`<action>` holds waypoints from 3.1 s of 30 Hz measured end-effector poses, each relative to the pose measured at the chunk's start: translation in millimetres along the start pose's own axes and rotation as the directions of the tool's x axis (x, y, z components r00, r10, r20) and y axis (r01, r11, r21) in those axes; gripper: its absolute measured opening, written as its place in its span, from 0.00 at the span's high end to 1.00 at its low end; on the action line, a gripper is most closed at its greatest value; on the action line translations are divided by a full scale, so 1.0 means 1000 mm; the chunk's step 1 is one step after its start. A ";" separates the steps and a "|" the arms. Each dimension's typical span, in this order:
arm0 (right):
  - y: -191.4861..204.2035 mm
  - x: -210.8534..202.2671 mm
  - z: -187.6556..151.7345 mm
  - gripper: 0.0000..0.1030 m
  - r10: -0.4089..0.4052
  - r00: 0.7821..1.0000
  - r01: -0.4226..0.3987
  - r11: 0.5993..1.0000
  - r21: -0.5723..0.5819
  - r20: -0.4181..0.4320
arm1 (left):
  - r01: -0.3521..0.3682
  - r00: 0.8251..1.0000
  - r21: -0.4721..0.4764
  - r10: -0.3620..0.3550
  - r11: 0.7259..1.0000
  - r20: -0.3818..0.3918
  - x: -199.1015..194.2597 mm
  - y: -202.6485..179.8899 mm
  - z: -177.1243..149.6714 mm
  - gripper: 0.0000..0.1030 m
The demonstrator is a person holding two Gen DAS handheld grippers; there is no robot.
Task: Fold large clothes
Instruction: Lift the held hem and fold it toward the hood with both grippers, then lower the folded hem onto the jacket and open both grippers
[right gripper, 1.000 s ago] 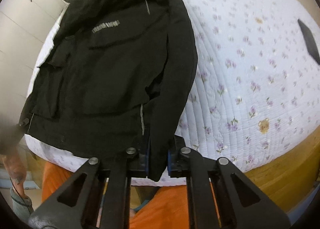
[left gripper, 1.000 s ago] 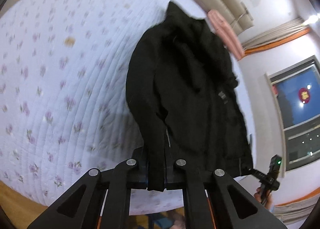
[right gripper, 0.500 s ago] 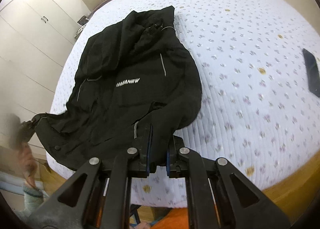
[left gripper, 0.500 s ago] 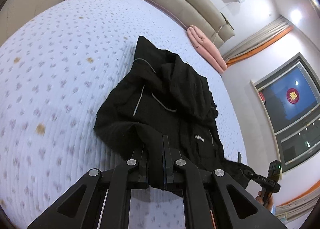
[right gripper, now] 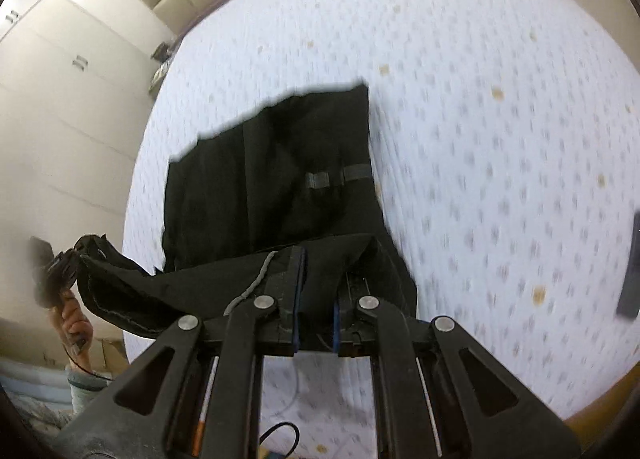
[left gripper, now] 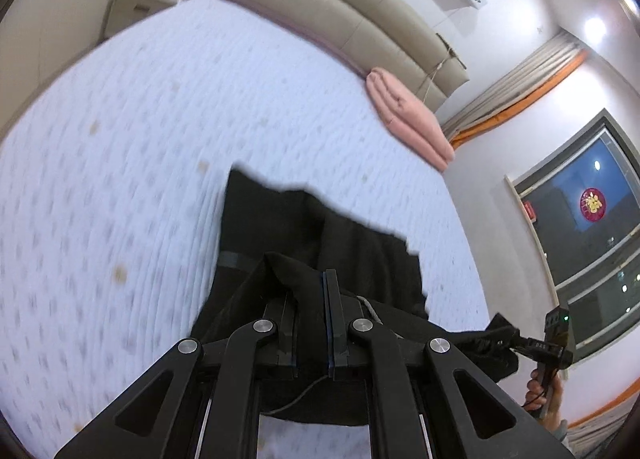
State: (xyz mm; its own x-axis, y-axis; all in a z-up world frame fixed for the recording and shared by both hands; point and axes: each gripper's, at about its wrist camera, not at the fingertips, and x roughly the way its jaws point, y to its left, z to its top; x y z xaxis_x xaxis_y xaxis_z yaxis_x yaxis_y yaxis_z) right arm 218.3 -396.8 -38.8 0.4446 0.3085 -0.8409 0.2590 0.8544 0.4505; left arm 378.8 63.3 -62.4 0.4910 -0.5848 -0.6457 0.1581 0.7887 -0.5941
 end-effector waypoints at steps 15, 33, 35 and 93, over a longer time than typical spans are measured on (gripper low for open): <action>-0.023 0.172 0.142 0.88 -0.140 0.986 0.148 0.984 0.099 -0.087 | -0.206 0.967 -0.100 0.187 0.973 -0.176 0.228 0.071 0.087 0.86; -0.059 0.142 0.158 0.66 0.112 0.990 -0.075 0.926 0.370 -0.082 | 0.030 0.977 0.025 -0.024 0.999 -0.212 0.144 0.068 0.128 0.55; -0.053 0.116 0.161 0.43 0.034 0.999 -0.018 0.944 0.331 -0.042 | -0.023 0.987 0.038 0.029 0.999 -0.156 0.129 0.075 0.133 0.34; -0.022 0.248 0.196 0.47 -0.441 0.896 0.442 0.879 -0.178 0.047 | -0.334 0.935 0.045 0.337 0.942 -0.110 0.248 0.116 0.168 0.41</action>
State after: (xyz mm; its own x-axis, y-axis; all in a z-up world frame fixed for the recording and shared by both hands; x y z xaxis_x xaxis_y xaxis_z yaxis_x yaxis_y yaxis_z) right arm 491.2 -420.7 -198.4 0.3244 -0.1203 -0.9382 0.2721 0.9618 -0.0292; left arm 663.2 41.3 -210.9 0.4177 -0.3024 -0.8568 0.0235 0.9463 -0.3225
